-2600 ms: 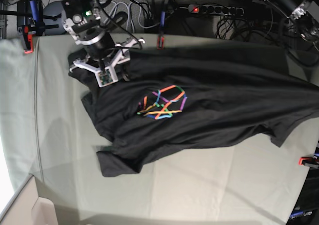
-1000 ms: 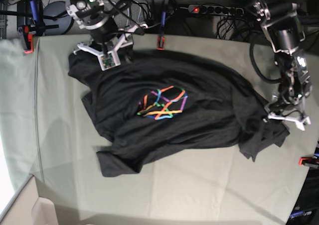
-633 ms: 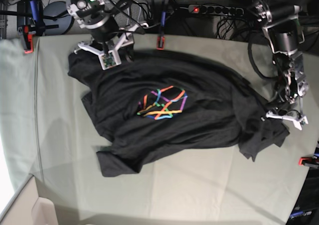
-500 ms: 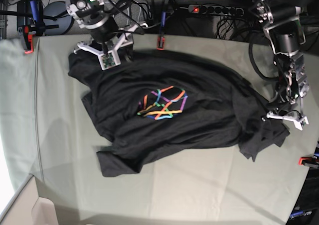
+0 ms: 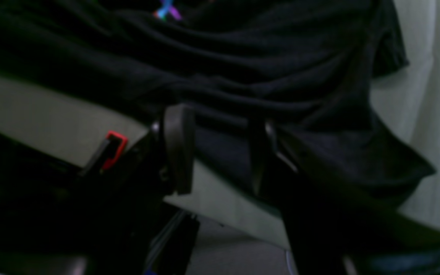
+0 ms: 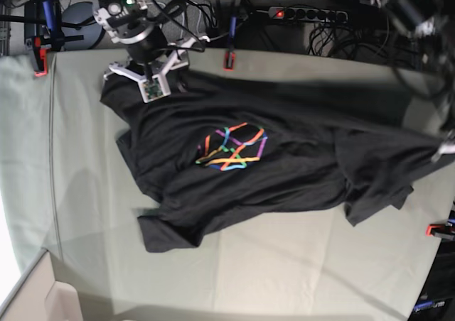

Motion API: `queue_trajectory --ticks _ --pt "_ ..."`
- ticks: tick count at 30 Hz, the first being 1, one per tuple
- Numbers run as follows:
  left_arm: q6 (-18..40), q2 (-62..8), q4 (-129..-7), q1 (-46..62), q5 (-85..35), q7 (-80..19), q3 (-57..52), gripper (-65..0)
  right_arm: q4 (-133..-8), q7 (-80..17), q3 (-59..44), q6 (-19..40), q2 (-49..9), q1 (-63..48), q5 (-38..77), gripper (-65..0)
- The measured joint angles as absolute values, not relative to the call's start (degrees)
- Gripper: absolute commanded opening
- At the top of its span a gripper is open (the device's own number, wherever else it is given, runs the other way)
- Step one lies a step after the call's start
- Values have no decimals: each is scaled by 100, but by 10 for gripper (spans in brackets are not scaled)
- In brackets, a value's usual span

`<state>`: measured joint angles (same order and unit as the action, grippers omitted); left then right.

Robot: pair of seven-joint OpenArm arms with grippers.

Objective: Layout the t-shirt on the table in an organized manner, then fold the t-shirt properly
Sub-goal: 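Lift the shirt high with both grippers and swing it toward the robot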

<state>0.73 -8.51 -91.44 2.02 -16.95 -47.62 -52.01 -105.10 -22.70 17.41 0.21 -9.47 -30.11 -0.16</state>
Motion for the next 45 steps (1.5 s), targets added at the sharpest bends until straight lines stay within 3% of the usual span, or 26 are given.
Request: queue_trajectory --ticks 4,13,25,27,29,32,40,45 --pt "8 -714 -9450 602 -1614 -4934 -5857 -645 -10512 -2285 1496 21 -895 -3044 -8 -402" --pt "21 -674 -8788 790 -1658 -4906 -6252 -645 -10219 -2272 755 19 -740 -2952 -8 -277" --pt "23 -679 -8646 764 -1678 -4906 -6237 -645 -8737 -2086 305 19 -696 -2338 38 -277" --pt "23 -679 -8646 760 -1662 -4906 -6239 -645 -8724 -2021 305 19 -696 -2355 34 -310" --pt "23 -679 -8646 740 -1662 -4906 -6237 -645 -8726 -2005 318 19 -696 -2388 56 -402" --pt "23 -676 -8646 683 -1656 -4906 -6222 -646 -8764 -1964 355 64 -679 -2480 75 -642" --pt "16 -696 -8680 -97 -1649 -4915 -6086 -646 -9351 -2338 318 64 -735 -2574 -5 -650" --pt "3 -880 -8665 -718 -1616 -4947 -5256 -646 -9985 -2383 292 62 -939 -2307 -21 -650"
